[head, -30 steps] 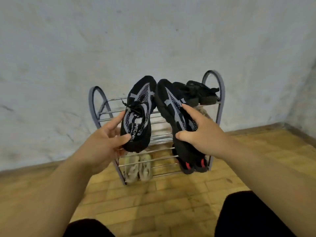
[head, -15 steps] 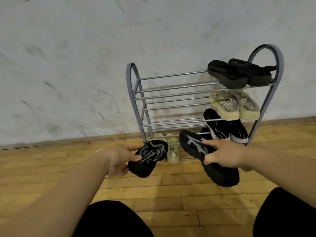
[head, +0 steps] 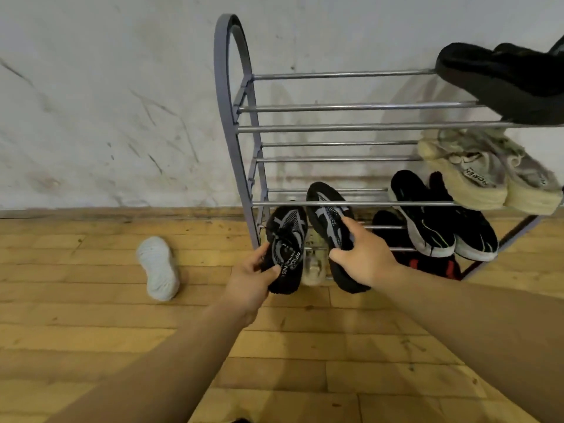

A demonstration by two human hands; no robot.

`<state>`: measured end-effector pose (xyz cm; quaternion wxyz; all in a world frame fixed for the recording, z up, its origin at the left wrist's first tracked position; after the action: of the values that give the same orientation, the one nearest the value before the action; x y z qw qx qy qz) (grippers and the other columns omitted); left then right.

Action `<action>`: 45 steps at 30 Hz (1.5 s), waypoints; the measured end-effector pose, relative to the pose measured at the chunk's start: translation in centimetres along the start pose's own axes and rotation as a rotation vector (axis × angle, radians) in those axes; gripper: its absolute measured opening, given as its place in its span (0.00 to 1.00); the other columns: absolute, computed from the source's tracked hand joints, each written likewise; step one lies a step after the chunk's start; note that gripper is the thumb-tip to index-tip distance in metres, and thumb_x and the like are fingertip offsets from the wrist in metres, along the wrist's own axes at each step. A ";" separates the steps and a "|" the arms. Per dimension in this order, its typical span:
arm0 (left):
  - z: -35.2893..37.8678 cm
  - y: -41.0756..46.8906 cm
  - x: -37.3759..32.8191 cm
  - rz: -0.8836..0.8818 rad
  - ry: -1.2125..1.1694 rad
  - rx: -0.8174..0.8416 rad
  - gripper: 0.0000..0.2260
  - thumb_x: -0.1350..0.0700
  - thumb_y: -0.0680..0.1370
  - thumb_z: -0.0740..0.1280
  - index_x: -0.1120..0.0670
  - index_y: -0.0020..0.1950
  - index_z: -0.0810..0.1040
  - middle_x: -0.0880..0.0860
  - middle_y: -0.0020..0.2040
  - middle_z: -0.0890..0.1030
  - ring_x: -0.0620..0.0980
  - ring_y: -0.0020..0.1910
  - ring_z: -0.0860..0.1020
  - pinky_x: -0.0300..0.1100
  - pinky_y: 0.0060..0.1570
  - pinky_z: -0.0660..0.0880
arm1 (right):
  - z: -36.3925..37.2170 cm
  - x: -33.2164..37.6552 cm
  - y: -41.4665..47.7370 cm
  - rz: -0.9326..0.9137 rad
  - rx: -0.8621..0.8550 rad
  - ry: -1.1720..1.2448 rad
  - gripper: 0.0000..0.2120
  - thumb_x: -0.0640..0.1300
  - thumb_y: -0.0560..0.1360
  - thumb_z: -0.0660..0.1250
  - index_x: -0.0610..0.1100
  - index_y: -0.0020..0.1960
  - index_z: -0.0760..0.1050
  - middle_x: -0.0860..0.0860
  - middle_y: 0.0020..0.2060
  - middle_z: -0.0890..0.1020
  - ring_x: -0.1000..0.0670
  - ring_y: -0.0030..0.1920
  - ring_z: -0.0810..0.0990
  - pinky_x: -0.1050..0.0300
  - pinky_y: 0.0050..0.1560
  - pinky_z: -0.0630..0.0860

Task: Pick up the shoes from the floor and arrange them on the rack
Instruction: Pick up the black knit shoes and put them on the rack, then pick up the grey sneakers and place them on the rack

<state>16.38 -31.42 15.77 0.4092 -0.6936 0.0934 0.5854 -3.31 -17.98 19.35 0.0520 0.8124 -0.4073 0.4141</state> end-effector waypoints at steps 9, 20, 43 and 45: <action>3.2 10.3 -2.7 0.183 0.684 -0.180 0.30 0.43 0.84 0.60 0.41 0.83 0.50 0.55 0.81 0.59 0.59 0.76 0.66 0.54 0.71 0.69 | 2.6 -0.5 11.5 0.014 -0.105 -0.003 0.41 0.60 0.75 0.67 0.58 0.82 0.52 0.51 0.69 0.77 0.46 0.62 0.78 0.50 0.62 0.76; 3.4 10.0 -0.6 0.268 1.231 -0.259 0.33 0.42 0.83 0.58 0.40 0.81 0.42 0.54 0.83 0.51 0.59 0.79 0.60 0.58 0.74 0.62 | 3.1 -2.3 9.0 -0.210 -0.051 -0.100 0.44 0.55 0.71 0.77 0.59 0.80 0.56 0.56 0.73 0.67 0.49 0.73 0.67 0.52 0.70 0.68; -8.7 -3.8 1.7 0.336 0.867 -0.434 0.31 0.41 0.79 0.65 0.41 0.81 0.58 0.46 0.78 0.66 0.48 0.76 0.65 0.47 0.70 0.66 | 8.2 6.8 -3.5 -0.361 0.257 -0.281 0.31 0.62 0.76 0.69 0.60 0.75 0.63 0.62 0.74 0.62 0.55 0.74 0.64 0.55 0.71 0.65; -12.5 -8.1 3.8 0.247 0.820 -0.507 0.32 0.41 0.79 0.66 0.42 0.81 0.59 0.47 0.77 0.68 0.48 0.74 0.67 0.47 0.69 0.67 | 10.3 11.5 -6.0 -0.427 0.426 -0.326 0.33 0.65 0.75 0.67 0.61 0.77 0.61 0.61 0.77 0.61 0.53 0.76 0.62 0.52 0.73 0.64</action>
<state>31.63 -33.36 15.86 0.0849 -0.9281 0.1829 0.3130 11.14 -25.50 22.34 -0.0993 0.9273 -0.1354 0.3345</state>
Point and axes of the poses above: each hand's wrist, its own y-axis towards the middle knuckle, its own z-axis out of the palm, x = y × z, the point moved 9 cm from there along y, towards the middle knuckle
